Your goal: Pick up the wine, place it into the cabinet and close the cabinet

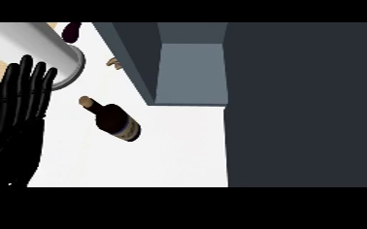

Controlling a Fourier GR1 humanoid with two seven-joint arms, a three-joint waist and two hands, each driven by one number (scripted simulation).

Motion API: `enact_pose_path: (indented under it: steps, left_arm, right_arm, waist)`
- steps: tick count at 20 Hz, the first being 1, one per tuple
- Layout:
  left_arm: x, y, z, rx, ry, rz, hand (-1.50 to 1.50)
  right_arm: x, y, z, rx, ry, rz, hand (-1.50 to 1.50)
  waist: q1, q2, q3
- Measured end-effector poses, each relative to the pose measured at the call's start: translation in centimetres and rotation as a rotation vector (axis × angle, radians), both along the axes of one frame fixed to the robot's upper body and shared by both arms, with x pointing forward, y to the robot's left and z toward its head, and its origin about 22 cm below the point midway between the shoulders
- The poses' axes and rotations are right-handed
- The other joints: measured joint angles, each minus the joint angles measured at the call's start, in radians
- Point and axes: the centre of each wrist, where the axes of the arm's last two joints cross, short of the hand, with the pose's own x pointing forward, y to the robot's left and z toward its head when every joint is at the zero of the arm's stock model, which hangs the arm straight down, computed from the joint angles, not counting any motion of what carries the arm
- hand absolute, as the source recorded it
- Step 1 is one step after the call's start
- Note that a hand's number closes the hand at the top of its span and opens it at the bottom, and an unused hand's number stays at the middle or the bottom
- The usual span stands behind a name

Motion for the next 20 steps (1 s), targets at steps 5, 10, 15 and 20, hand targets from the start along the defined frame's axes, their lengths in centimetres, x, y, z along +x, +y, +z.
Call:
enact_pose_path:
  steps: [5, 10, 15, 20]
  left_arm:
    - [1.7, -0.6, 0.5, 0.012, -0.007, 0.218, -1.5]
    - [3.5, -1.9, 0.5, -0.211, 0.073, 0.363, -1.5]
    - [5.7, -5.4, 1.1, -0.333, 0.116, 0.4, -1.5]
    - [7.4, -7.9, 2.3, -0.376, 0.127, 0.409, -1.5]
  right_arm:
    - [-1.3, -0.3, 0.2, 0.009, -0.023, 0.018, -1.5]
    - [-2.5, 0.4, -0.1, 0.037, 0.073, 0.181, -1.5]
    - [-4.0, -0.2, 0.8, 0.043, 0.128, 0.269, -1.5]
    - [-5.0, -0.7, 1.6, 0.054, 0.149, 0.283, -1.5]
  waist:
    - [-0.02, -0.016, 0.001]
    - [-0.036, -0.018, -0.001]
    - [-0.031, -0.02, -0.001]
    - [-0.022, -0.021, -0.001]
